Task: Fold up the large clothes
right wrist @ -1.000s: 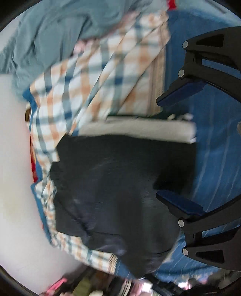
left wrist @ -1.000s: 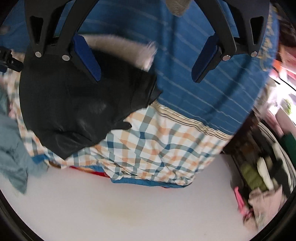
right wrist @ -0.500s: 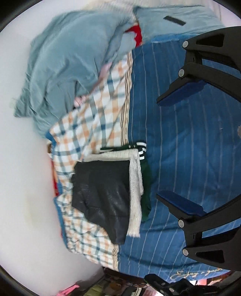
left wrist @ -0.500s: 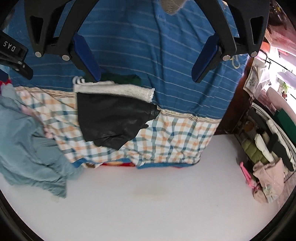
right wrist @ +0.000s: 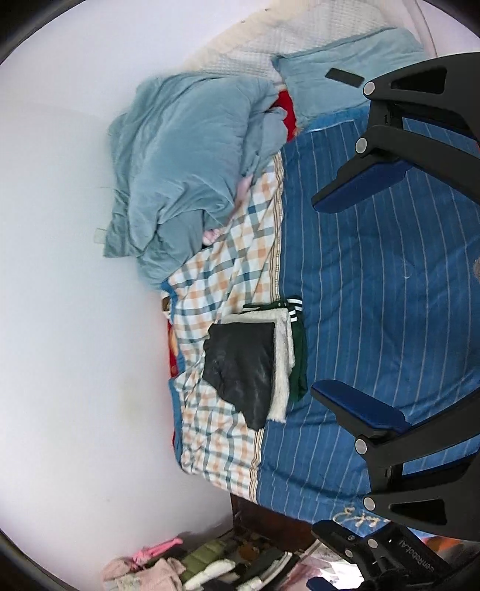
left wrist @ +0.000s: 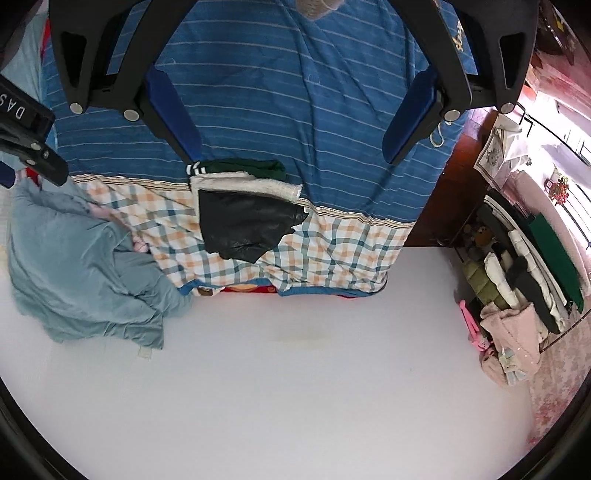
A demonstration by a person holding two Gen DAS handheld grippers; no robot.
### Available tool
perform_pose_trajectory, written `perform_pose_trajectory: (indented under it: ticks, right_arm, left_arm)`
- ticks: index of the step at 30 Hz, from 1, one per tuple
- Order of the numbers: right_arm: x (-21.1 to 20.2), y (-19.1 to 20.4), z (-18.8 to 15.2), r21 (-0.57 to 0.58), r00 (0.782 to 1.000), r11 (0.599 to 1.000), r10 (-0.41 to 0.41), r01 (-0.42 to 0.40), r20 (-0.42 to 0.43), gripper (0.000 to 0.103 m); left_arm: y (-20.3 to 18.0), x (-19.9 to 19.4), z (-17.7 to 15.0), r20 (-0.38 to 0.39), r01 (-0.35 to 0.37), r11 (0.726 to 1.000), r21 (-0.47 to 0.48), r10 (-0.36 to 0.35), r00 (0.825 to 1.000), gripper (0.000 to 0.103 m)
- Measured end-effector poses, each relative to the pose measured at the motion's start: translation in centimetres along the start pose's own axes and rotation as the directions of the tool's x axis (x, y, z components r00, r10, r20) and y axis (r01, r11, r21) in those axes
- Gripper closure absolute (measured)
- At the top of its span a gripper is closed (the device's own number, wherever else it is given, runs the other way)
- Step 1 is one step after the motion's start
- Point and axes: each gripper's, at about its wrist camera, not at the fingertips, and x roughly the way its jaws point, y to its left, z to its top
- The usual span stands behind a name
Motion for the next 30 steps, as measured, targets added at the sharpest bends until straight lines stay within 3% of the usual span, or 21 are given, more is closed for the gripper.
perform_pose_trajectory:
  ticks: [13, 22, 30]
  right_arm:
    - [-11.3, -1.4, -2.9, -0.029, 0.992, 1.000, 0.005, -0.002, 0.123, 0.010]
    - [-14.0, -2.5, -3.9, -0.036, 0.987, 0.999, 0.003, 0.003, 0.160, 0.005]
    - [-14.6, -2.8, -4.5, -0.040, 0.985, 0.999, 0.007, -0.001, 0.170, 0.004]
  left_arm:
    - [0.2, -7.3, -1.9, 0.087, 0.024, 1.000, -0.016, -0.022, 0.996, 0.003]
    - [0.2, -9.6, -3.2, 0.126, -0.017, 0.999, -0.034, 0.021, 0.992, 0.002]
    - [0.5, -10.5, -3.7, 0.136, -0.011, 0.999, -0.049, 0.017, 0.991, 0.000]
